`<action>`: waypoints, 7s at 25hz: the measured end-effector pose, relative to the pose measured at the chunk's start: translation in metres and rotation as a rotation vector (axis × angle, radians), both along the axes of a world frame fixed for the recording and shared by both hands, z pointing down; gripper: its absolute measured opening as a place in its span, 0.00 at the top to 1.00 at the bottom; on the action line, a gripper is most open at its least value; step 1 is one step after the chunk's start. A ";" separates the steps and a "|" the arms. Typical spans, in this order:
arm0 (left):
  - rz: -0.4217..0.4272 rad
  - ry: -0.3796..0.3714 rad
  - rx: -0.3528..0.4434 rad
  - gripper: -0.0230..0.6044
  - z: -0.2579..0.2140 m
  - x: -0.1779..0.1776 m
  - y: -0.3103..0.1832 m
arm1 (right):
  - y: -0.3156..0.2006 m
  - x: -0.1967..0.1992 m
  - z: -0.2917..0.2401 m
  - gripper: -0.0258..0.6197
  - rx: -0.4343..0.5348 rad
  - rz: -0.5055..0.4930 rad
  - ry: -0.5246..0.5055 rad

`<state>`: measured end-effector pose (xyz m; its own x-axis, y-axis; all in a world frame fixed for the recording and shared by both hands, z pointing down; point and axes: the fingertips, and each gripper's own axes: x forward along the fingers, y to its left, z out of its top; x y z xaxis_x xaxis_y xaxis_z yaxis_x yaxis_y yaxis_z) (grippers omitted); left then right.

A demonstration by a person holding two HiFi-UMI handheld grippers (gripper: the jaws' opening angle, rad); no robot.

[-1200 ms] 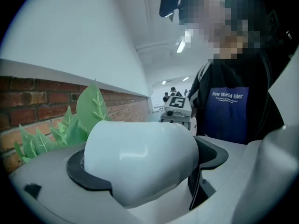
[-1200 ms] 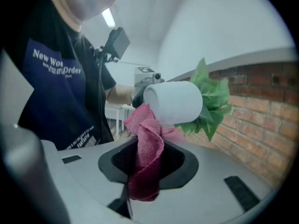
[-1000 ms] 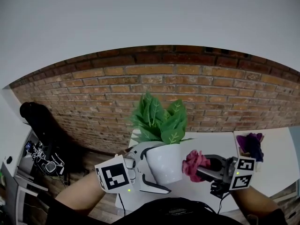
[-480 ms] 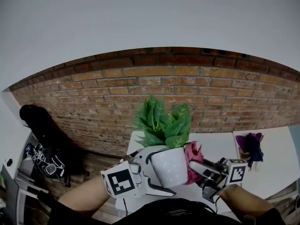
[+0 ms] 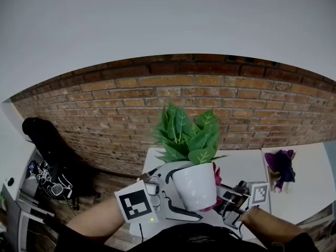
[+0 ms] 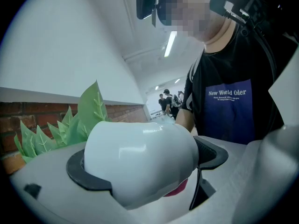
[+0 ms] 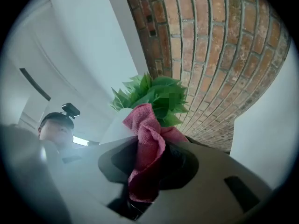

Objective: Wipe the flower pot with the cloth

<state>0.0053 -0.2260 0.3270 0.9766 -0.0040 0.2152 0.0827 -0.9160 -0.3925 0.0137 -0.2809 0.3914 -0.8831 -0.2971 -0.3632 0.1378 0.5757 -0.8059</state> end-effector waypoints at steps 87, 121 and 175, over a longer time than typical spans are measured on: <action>0.103 0.168 -0.104 0.07 -0.041 -0.003 0.019 | -0.005 -0.002 -0.028 0.81 0.074 -0.176 -0.405; -0.229 0.082 -0.157 0.07 0.000 -0.030 -0.073 | 0.042 -0.014 -0.053 0.81 0.946 -0.037 0.650; -0.393 -0.211 0.129 0.07 0.103 -0.062 -0.067 | -0.068 0.122 0.022 0.80 0.579 0.536 0.996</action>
